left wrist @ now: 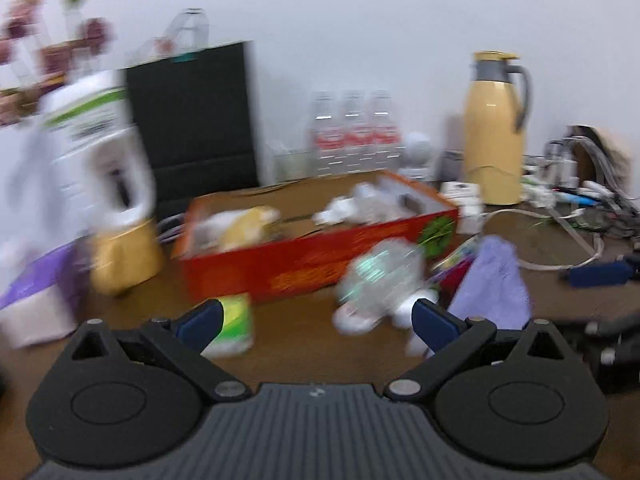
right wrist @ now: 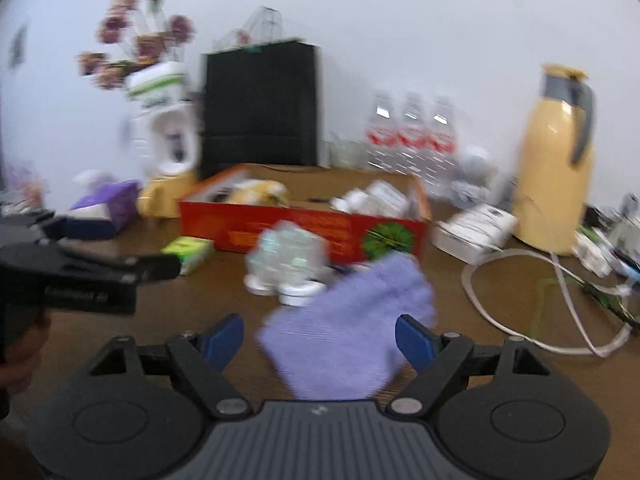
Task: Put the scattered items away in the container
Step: 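Grasp the clear plastic bag with the left tool while the right tool grasps the round white tin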
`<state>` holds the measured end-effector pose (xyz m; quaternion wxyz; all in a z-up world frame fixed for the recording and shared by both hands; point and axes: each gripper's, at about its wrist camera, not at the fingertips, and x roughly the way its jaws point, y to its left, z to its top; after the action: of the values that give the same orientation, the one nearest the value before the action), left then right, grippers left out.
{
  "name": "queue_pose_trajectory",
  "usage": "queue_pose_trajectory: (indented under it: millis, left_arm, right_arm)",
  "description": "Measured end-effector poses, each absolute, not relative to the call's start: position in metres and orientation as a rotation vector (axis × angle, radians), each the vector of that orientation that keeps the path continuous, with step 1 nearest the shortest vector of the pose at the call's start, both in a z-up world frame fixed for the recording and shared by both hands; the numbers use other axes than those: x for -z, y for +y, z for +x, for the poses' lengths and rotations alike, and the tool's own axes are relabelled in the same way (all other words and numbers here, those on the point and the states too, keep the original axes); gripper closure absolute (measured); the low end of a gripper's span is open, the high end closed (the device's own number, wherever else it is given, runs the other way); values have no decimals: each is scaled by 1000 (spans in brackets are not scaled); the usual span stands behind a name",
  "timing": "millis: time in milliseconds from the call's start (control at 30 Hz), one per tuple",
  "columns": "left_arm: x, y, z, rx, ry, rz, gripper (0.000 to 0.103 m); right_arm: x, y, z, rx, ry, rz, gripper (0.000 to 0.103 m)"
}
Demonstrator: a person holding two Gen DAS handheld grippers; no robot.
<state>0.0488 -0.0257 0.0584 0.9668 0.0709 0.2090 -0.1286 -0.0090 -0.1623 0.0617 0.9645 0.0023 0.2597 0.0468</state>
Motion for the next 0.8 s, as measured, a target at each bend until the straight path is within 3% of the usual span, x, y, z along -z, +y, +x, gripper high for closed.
queue_pose_trajectory:
  millis: [67,100,167,200,267,300,333,700,800]
  left_arm:
    - [-56,-44,79,331,465,121,4]
    - [-53,-53,94,346,494,111,13]
    - [-42,-69,122,344,556,118,34]
    - [-35,-73,132,350,583,112,54]
    - [-27,-73,146,380,617,57,69]
    - [-27,-70,148,389,605,33,89]
    - [-29,-66,146,383,587,20,94]
    - [-75,47,90,274,510,-317,97]
    - [-70,62,78,174,496,-284,97]
  right_arm:
    - [-63,-176,-6,-66,532,69,21]
    - [-62,-181,-6,-64,534,89,21]
    - [-61,-187,-7,-54,538,94,21]
    - [-60,-188,-7,-50,540,81,21]
    - [-57,-187,-8,-53,541,51,21]
    - [-55,-186,-6,-60,546,46,21]
    - [-54,-185,-2,-68,551,47,21]
    - [-41,-125,72,-309,570,-14,23]
    - [-37,-105,105,-307,610,-49,33]
